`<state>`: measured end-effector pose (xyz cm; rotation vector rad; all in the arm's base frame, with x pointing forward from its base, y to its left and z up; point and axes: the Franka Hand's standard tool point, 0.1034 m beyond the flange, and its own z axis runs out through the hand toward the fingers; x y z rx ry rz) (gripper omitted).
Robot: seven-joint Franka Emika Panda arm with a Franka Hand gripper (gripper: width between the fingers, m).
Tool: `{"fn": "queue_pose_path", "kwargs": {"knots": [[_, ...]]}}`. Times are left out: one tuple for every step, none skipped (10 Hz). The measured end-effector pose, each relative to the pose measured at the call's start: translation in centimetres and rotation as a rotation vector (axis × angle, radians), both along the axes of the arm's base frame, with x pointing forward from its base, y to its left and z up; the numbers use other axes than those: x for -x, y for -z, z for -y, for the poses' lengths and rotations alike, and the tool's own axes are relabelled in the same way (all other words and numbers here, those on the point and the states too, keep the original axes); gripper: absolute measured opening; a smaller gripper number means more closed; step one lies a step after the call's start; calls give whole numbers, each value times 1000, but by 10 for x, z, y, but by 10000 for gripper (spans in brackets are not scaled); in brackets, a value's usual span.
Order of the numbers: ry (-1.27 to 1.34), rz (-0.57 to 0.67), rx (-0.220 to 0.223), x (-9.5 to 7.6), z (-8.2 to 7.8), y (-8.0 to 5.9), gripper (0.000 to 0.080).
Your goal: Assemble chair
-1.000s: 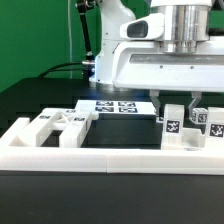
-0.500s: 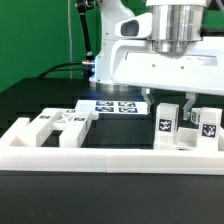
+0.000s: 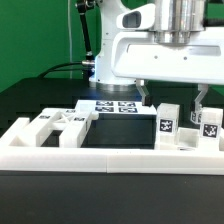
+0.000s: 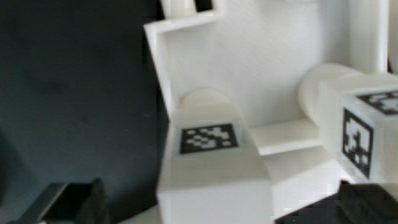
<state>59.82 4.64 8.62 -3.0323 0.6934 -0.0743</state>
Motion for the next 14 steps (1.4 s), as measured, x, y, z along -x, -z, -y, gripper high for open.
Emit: {"fn": "queue_pose_path", "kwargs": {"knots": [[-14,-1,-1,4,0,-2,648],[-13,-4,-2,7,1,-2,648],[-13,-6,-1,7,1,-1,649],[-13,-6,-1,7,1,-1,649],[-13,-6,-1,7,1,-1,649],[-13,-6,-1,7,1,-1,649],[-14,-6,-1,7,0,-1,649],[-26,-7,-4,10,-4,-2,649],[-62,20,-8,15,-6,-2,649],[-83,45,-8,24,-4,5,649],[-87,46,-5,27,-6,13,649],[-94,53,3,27,-8,23,649],[-100,74,13,25,-9,31,649],[-103,79,18,24,-9,37,649]]}}
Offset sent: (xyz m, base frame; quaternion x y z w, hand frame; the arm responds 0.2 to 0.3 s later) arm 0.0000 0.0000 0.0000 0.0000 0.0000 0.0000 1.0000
